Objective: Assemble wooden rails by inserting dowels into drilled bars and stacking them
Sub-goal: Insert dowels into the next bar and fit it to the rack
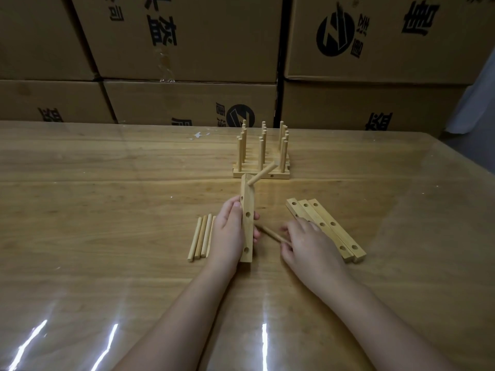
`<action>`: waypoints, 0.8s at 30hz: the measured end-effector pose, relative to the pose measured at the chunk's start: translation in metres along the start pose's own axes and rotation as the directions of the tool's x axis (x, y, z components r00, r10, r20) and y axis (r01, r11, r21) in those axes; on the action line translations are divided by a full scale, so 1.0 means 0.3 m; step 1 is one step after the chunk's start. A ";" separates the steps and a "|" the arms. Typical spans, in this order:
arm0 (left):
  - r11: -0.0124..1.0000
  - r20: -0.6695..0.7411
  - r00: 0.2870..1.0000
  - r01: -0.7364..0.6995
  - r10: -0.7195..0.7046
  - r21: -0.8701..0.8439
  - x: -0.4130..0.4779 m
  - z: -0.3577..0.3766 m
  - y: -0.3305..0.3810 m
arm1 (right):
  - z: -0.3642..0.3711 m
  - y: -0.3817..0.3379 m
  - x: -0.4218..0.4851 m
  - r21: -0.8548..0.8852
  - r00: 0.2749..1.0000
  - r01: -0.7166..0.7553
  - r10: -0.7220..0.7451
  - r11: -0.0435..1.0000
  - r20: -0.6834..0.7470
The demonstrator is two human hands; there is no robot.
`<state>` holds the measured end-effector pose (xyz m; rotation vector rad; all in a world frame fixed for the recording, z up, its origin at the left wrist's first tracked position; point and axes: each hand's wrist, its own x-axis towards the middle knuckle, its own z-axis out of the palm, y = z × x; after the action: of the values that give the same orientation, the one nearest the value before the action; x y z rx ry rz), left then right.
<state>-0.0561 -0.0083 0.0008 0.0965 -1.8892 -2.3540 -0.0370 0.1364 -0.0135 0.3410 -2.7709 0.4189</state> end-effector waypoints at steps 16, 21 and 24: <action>0.994 -0.019 0.998 -0.055 0.057 0.091 0.015 -0.015 -0.031 | -0.034 0.002 0.005 0.658 0.980 -0.041 0.160 0.752 -0.122; 0.996 -0.025 0.999 -0.043 0.046 0.082 0.010 -0.017 -0.026 | -0.032 0.001 0.004 0.549 0.978 0.010 0.106 0.836 -0.180; 0.997 -0.027 0.999 -0.036 0.038 0.070 0.005 -0.013 -0.017 | -0.041 0.001 0.005 0.476 0.972 0.038 0.079 0.879 -0.223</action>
<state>-0.0575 -0.0113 -0.0050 0.0997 -1.9433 -2.2514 -0.0352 0.1402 -0.0020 0.3456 -2.4086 1.0840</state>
